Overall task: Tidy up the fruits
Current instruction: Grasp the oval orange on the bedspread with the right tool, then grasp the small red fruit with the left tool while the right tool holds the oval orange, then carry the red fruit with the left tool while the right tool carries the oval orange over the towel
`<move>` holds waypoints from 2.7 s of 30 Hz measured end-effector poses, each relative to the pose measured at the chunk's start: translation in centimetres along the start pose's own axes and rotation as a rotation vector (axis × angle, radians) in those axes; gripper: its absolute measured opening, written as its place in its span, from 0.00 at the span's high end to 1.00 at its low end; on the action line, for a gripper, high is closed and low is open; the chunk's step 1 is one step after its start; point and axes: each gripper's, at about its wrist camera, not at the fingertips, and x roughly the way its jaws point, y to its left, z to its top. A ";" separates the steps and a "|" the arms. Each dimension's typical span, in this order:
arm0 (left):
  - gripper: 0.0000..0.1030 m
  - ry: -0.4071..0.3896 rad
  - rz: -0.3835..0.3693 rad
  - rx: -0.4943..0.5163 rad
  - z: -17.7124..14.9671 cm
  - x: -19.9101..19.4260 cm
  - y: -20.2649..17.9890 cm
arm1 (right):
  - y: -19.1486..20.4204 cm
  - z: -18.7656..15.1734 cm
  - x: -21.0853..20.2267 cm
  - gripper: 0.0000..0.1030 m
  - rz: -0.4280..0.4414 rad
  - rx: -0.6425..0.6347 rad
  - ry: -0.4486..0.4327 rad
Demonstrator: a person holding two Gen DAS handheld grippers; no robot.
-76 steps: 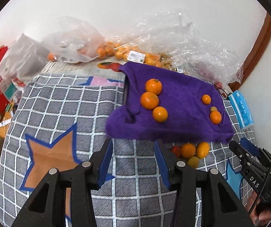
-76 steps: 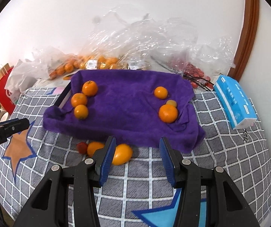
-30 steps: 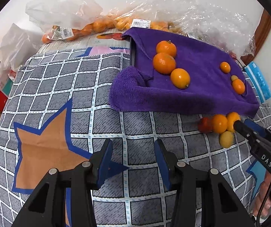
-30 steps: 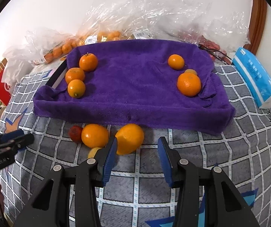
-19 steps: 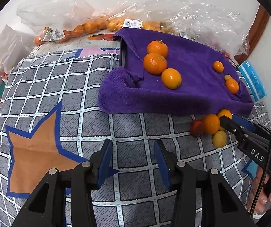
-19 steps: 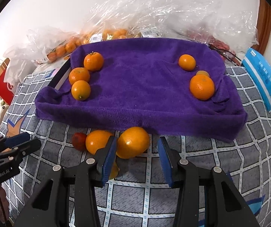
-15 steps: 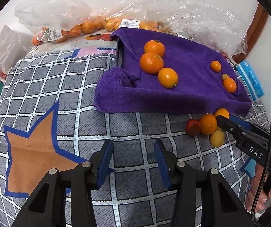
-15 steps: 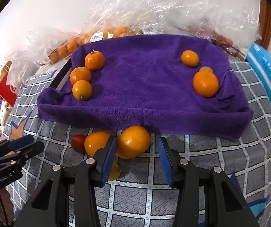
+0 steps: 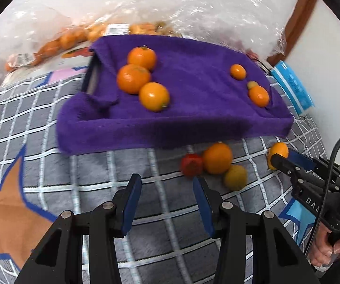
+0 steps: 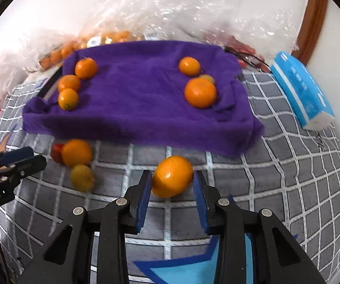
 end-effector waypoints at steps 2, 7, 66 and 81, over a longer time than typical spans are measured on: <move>0.58 0.009 -0.011 0.004 0.1 0.4 -0.2 | 0.0 0.0 0.0 0.65 -0.002 -0.003 -0.002; 0.58 0.027 -0.018 0.011 0.5 1.3 -0.6 | 0.6 0.3 0.6 0.65 -0.013 -0.025 0.000; 0.77 -0.191 -0.023 -0.054 3.1 -10.4 0.9 | 0.4 5.0 -9.0 0.66 -0.034 0.022 -0.228; 0.77 -0.237 -0.021 -0.038 4.5 -12.6 0.1 | 0.1 6.6 -11.0 0.66 -0.035 0.028 -0.288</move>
